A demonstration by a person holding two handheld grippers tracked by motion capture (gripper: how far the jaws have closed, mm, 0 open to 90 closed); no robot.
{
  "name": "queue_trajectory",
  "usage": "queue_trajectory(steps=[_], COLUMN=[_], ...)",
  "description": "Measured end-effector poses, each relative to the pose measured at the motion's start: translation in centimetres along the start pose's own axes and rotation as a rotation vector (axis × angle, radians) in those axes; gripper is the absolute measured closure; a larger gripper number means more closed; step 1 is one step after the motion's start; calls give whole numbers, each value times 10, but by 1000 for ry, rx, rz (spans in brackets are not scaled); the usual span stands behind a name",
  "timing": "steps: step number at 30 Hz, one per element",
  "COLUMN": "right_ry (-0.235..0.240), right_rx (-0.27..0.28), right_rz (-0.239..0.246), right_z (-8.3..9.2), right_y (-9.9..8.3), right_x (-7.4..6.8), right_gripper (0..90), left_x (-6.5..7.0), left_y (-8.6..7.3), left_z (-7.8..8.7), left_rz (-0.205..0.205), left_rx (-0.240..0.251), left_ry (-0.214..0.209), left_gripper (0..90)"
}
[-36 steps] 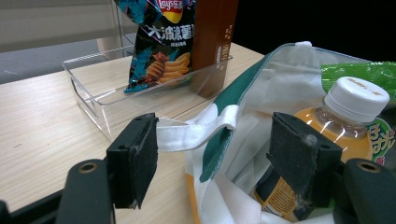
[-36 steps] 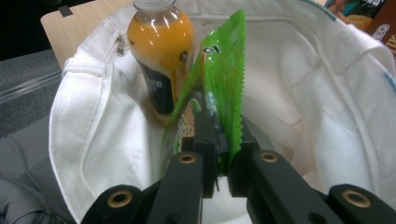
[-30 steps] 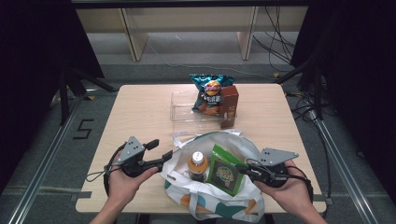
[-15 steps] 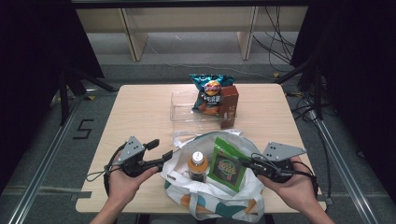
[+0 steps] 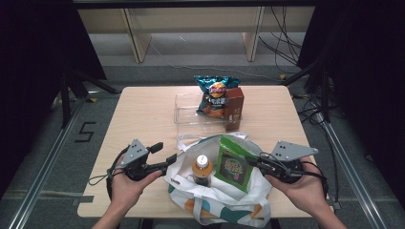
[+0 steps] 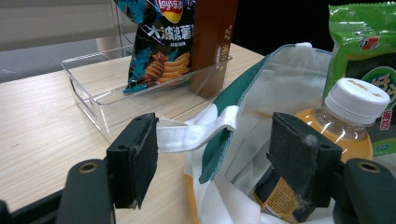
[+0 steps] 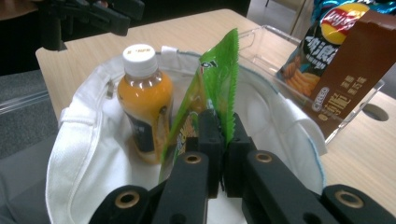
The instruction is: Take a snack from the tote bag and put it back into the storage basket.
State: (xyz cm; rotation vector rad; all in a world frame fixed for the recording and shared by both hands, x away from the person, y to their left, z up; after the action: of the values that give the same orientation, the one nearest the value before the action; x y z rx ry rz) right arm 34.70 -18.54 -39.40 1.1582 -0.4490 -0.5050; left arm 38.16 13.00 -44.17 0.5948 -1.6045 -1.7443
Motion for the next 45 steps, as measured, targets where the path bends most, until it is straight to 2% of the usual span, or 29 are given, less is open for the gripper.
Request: queue_trajectory(steps=[1,3,4,5,6,7,8,9,10,14,15,16,17,18,19,20,21,24,27,29,30,32,33,35,38,40,45], right_ry=[3,-5,-2,-15,-7,0,-14,-9,-24,-19,-33,-19,-34,-33,-23,-29,-38,-39,-54,-44,-42,-53,-40,-47,-56,-40,-53], right_rx=[-8,14,11,30,30,28,43,35,55,58,67,65,85,74,78,80,90,94,116,113,113,128,118,133,144,146,141], right_rz=[-8,14,-12,-10,15,14,28,13,22,18,6,23,23,11,32,24,40,23,35,16,34,14,18,29,27,22,18], right_z=[2,2,3,2,3,3,3,4,4,6,6,6,5,6,5,6,6,6,6,6,6,5,6,5,5,4,4], right_y=[1,4,4,6,8,9,11,12,14,19,21,22,24,24,26,27,28,29,31,32,33,34,35,37,40,41,43], right_x=[-1,2,0,0,2,2,3,2,4,4,4,6,6,5,7,6,8,8,10,9,11,10,10,11,12,12,13], right_gripper=[896,896,896,896,896,897,897,897,898,899,899,900,900,900,900,900,900,900,900,900,900,900,900,900,900,900,900], left_x=[0,0,-1,0,-1,-1,-1,-1,-1,-1,-1,-1,-1,-1,-1,-1,-1,-1,-1,-2,-2,-2,-1,-2,-2,-2,-1], left_y=[0,0,0,0,0,0,0,0,1,1,1,1,1,1,1,1,1,1,1,1,1,1,2,2,2,2,2], left_z=[0,0,1,1,1,1,1,1,1,2,2,2,2,2,2,2,2,2,2,2,2,2,1,2,2,2,1], left_rz=[1,0,-4,-4,-5,-5,-6,-4,-3,-5,-5,-5,-5,-6,-5,-5,-5,-5,-6,-8,-7,-7,-4,-7,-10,-9,-2], left_rx=[0,0,-7,-6,-7,-7,-7,-5,-5,-5,-5,-4,-3,-3,-3,-3,-4,-3,-3,-3,-3,-2,4,2,-1,-1,5], left_ry=[1,3,9,9,9,9,10,12,13,13,14,14,13,13,13,13,14,14,13,13,14,14,7,12,14,14,10], left_gripper=[323,323,323,323,323,323,323,323,323,323,323,323,323,324,324,323,323,324,323,323,323,323,323,323,323,323,323])
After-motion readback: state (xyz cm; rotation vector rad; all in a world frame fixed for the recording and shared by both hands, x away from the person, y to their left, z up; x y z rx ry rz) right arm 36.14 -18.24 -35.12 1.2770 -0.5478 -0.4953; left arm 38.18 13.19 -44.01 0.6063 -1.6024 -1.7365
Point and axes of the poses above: each handheld gripper's, and its own axes: z roughly backward along the jaws, y roughly out of its top, x roughly to its right, the point moved 6 cm from there along -z, roughly forward along the jaws, and after that the axes turned 10 degrees about x, right-handed, at the moved point
